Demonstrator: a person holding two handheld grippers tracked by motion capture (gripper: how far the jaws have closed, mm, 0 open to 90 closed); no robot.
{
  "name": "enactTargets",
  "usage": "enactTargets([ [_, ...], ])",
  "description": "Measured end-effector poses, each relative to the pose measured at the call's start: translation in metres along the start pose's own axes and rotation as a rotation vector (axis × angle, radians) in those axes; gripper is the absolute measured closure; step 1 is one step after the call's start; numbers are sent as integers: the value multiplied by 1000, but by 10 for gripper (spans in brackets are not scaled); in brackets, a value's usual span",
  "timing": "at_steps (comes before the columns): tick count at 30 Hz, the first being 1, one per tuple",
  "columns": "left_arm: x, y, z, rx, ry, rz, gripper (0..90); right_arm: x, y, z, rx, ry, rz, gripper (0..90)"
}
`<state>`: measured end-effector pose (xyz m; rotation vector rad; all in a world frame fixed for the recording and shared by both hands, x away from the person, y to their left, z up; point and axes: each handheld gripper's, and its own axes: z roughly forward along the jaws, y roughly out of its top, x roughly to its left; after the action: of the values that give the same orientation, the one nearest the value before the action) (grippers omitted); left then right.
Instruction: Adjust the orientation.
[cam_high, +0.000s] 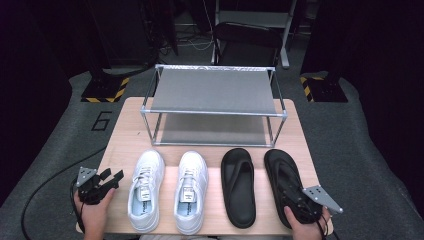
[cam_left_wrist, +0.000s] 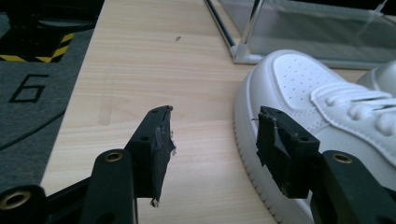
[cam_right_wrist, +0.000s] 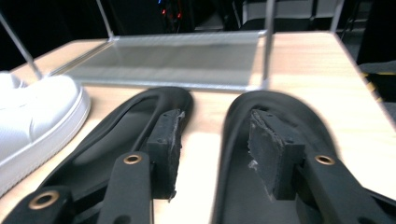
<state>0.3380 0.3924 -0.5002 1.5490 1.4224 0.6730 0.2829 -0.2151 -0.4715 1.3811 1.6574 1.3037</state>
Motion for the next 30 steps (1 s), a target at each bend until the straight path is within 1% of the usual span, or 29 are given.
enactTargets([
  [1, -1, 0, 1, -14, -4, -2, 451, 4, -2, 3, 20, 6, -6, 531],
  [2, -1, 1, 0, 1, -12, -1, 451, 6, -4, 7, 34, 9, -8, 530],
  [3, -2, 1, 1, -7, -18, -2, 451, 8, -6, 10, 44, 10, -6, 524],
  [4, -2, 1, 2, -16, -24, -7, 451, 9, -7, 15, 60, 20, 4, 524],
  [5, -2, 2, 1, -3, -39, -11, 452, 10, -8, 18, 73, 44, 17, 553],
  [6, -2, 2, 0, -6, -44, -14, 452, 11, -8, 21, 81, 58, 30, 557],
  [8, -2, 3, 0, -29, -53, -28, 452, 12, -7, 23, 93, 61, 37, 557],
  [9, -2, 4, -1, -20, -56, -25, 451, 13, -6, 24, 90, 62, 40, 555],
  [10, -2, 5, -2, -24, -55, -19, 450, 13, -5, 25, 86, 60, 42, 551],
  [12, -3, 5, -3, -31, -56, -19, 447, 14, -5, 26, 83, 57, 67, 552],
  [13, -4, 4, -2, -25, -56, -7, 446, 15, -6, 25, 83, 51, 74, 550],
  [14, -4, 4, -2, -25, -56, -7, 446, 15, -6, 25, 83, 51, 74, 550],
  [15, -5, 3, -2, -25, -57, -1, 446, 18, -9, 26, 86, 42, 75, 548],
  [16, -5, 4, -1, -20, -61, 1, 446, 20, -11, 26, 93, 43, 77, 550],
  [17, -5, 4, 0, -24, -66, -6, 446, 21, -13, 26, 101, 46, 75, 553],
  [18, -5, 5, 1, -26, -72, -4, 446, 24, -15, 26, 112, 50, 76, 555],
  [19, -6, 5, 2, -32, -74, -2, 447, 25, -17, 27, 119, 54, 67, 560],
  [21, -7, 4, 4, -31, -79, 14, 447, 30, -21, 29, 137, 69, 68, 566],
  [23, -9, 3, 5, -25, -82, 25, 446, 35, -26, 32, 169, 90, 65, 550],
  [24, -9, 2, 7, -30, -78, 30, 446, 38, -28, 33, 179, 94, 66, 538],
  [25, -9, 2, 7, -23, -78, 32, 445, 40, -30, 35, 187, 93, 65, 524],
  [26, -9, 1, 8, -28, -76, 28, 443, 42, -32, 36, 199, 91, 68, 521],
  [28, -8, 1, 7, -19, -79, 29, 439, 44, -34, 37, 218, 102, 88, 535],
  [30, -8, 0, 8, -25, -76, 28, 437, 46, -34, 38, 219, 102, 75, 562],
])
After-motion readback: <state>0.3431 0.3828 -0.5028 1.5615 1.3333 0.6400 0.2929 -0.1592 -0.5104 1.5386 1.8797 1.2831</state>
